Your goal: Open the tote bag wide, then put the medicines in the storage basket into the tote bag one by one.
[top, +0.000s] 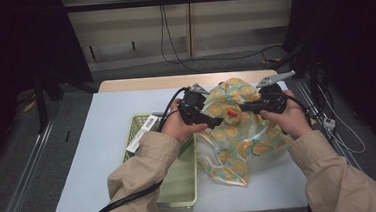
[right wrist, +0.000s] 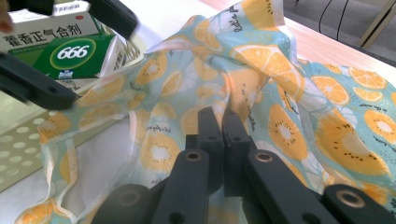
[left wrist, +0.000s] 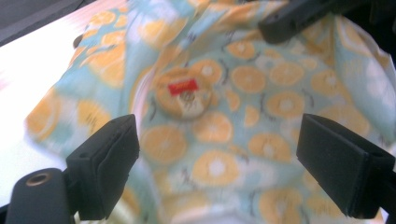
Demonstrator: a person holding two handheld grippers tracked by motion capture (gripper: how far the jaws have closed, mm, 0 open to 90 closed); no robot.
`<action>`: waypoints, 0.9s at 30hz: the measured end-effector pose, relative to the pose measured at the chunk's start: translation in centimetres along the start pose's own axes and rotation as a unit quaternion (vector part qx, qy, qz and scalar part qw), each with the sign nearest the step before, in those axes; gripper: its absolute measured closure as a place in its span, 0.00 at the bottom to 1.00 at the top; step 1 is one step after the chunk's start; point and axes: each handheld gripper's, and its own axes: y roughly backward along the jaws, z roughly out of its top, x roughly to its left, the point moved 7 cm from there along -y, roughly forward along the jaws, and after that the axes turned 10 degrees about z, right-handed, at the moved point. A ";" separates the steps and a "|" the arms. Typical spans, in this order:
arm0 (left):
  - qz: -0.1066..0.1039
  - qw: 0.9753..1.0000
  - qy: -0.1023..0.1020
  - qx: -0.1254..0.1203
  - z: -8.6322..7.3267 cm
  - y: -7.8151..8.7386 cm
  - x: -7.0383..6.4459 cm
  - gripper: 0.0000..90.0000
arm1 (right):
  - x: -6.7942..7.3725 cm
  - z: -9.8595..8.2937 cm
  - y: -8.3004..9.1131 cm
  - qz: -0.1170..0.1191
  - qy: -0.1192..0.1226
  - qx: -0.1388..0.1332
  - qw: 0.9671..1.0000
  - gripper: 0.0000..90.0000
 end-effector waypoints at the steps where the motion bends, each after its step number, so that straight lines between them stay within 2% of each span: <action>1: 0.004 1.000 0.004 0.002 -0.3 0.4 0.2 0.14 | 0.0 0.0 0.0 0.000 0.000 0.001 1.000 1.00; 5: 0.008 1.000 0.005 0.008 -1.7 1.8 1.2 0.12 | 0.2 -0.2 -0.2 -0.001 -0.001 0.004 1.000 1.00; 6: 0.013 1.000 0.009 0.008 -2.0 2.1 1.5 0.12 | 0.2 -0.2 -0.3 -0.002 0.000 0.006 1.000 1.00; 7: 0.027 1.000 0.009 0.010 -2.3 2.5 1.9 0.12 | 0.2 -0.2 -0.3 -0.002 0.000 0.006 1.000 1.00; 8: 0.017 1.000 0.012 0.007 -2.6 2.8 2.0 0.12 | 0.3 -0.2 -0.3 -0.002 0.000 0.007 1.000 1.00; 16: 0.042 0.999 0.018 0.011 -5.1 5.0 4.0 0.12 | 0.2 -0.3 -0.5 -0.006 -0.002 0.005 1.000 1.00; 23: 0.061 0.998 0.018 0.030 -7.5 5.6 4.7 0.11 | 0.2 -0.6 -0.5 -0.004 -0.004 0.003 1.000 1.00; 27: 0.074 0.996 0.010 0.044 -8.7 5.5 5.0 0.10 | 0.1 -0.7 -0.4 -0.004 -0.005 0.002 1.000 1.00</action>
